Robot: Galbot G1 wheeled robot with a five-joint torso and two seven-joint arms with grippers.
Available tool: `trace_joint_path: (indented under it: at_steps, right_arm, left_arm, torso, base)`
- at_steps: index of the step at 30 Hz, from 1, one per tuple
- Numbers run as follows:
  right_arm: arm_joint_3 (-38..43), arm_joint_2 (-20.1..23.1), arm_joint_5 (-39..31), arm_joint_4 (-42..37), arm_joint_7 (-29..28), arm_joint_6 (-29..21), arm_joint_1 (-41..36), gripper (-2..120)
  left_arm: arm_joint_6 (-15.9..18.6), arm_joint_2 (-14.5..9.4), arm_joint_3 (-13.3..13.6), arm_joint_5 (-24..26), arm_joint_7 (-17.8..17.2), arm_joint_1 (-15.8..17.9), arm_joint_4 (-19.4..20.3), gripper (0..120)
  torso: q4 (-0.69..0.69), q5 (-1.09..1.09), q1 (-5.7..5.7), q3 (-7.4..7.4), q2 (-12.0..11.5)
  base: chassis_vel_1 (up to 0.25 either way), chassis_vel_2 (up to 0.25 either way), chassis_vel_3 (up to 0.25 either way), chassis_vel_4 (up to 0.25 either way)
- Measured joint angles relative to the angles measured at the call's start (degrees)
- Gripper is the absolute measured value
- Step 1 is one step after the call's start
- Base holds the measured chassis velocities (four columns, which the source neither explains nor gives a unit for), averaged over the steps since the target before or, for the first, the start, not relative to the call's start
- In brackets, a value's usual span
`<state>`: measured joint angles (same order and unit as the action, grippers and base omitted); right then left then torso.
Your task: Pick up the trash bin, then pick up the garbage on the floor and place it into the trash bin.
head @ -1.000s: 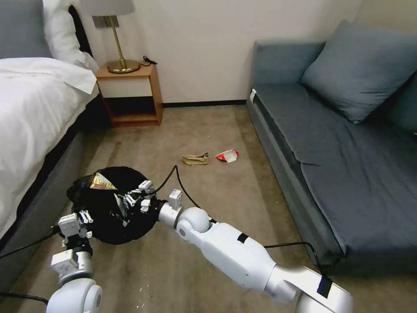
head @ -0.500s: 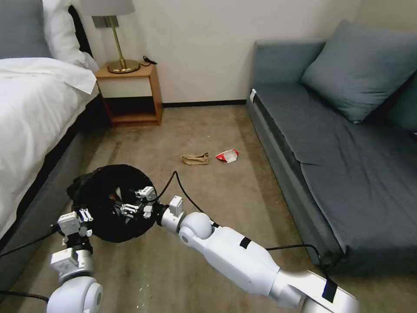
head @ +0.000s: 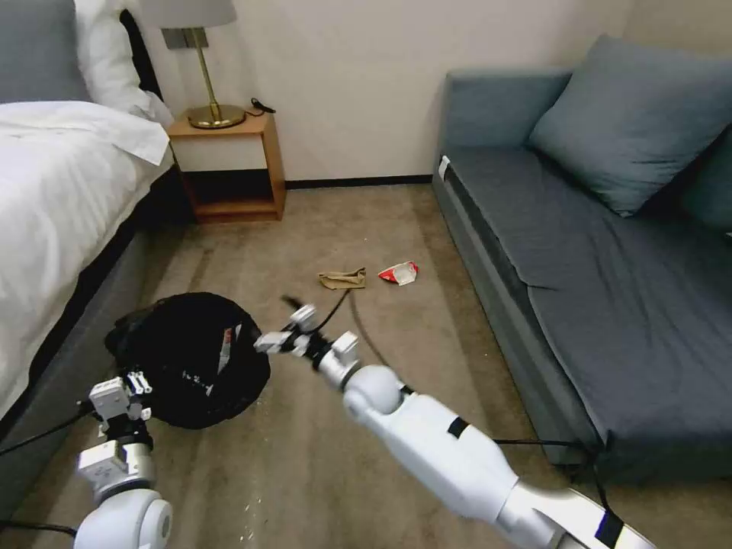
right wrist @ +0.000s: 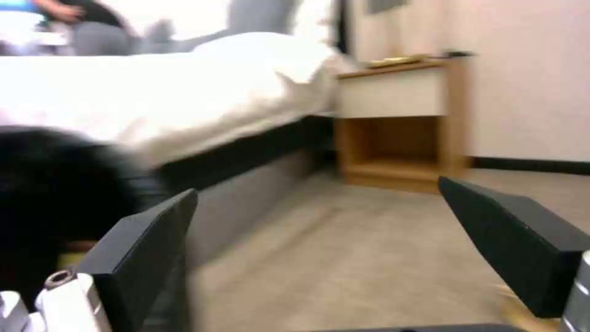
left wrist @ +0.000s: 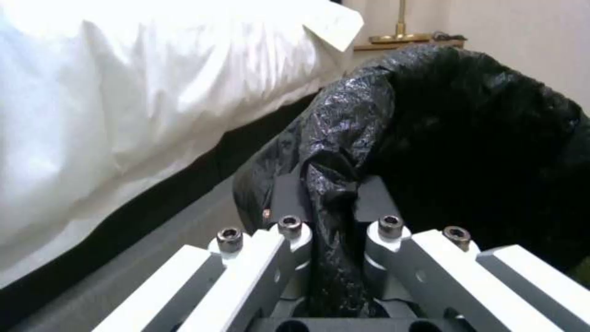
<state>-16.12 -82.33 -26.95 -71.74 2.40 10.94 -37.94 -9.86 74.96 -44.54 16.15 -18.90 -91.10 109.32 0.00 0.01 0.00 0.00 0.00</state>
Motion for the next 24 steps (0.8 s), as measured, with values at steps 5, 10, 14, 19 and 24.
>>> trace_joint_path:
  at_steps: [5,10,14,19,24]
  right_arm:
    - [4.4,2.2,2.9,1.1,-3.0,-3.0,-2.1,100]
    - [7.8,3.8,3.9,3.1,-3.3,-4.7,-4.5,100]
    - [9.2,4.4,4.1,4.1,-3.1,-5.2,-5.8,100]
    - [10.7,4.4,4.4,4.6,-2.3,-5.2,-6.9,100]
    - [12.6,3.6,4.6,5.0,-1.4,-5.1,-7.6,100]
  left_arm:
    - [-0.5,-0.3,-0.2,0.4,-0.1,0.0,-0.5,7]
    - [-1.2,-0.2,-0.2,0.4,-0.1,-0.6,-0.7,7]
    - [-1.9,-0.2,-0.2,0.4,-0.2,-1.1,-1.3,7]
    - [-2.6,-0.2,-0.3,0.6,-0.2,-1.6,-1.7,7]
    - [-2.9,-0.1,-0.3,0.9,-0.2,-1.8,-1.7,7]
  torso:
    - [-0.01,0.00,0.00,0.00,0.0]
    - [-0.01,0.00,0.00,0.00,0.0]
    - [0.00,0.00,0.00,0.00,0.0]
    - [0.00,0.00,0.00,0.00,0.0]
    - [0.00,0.00,0.00,0.00,0.0]
  base:
    - [0.000,0.000,0.000,0.000]
    - [0.000,0.000,0.000,0.000]
    - [0.000,0.000,0.000,0.000]
    - [0.000,0.000,0.000,0.000]
    - [0.000,0.000,0.000,0.000]
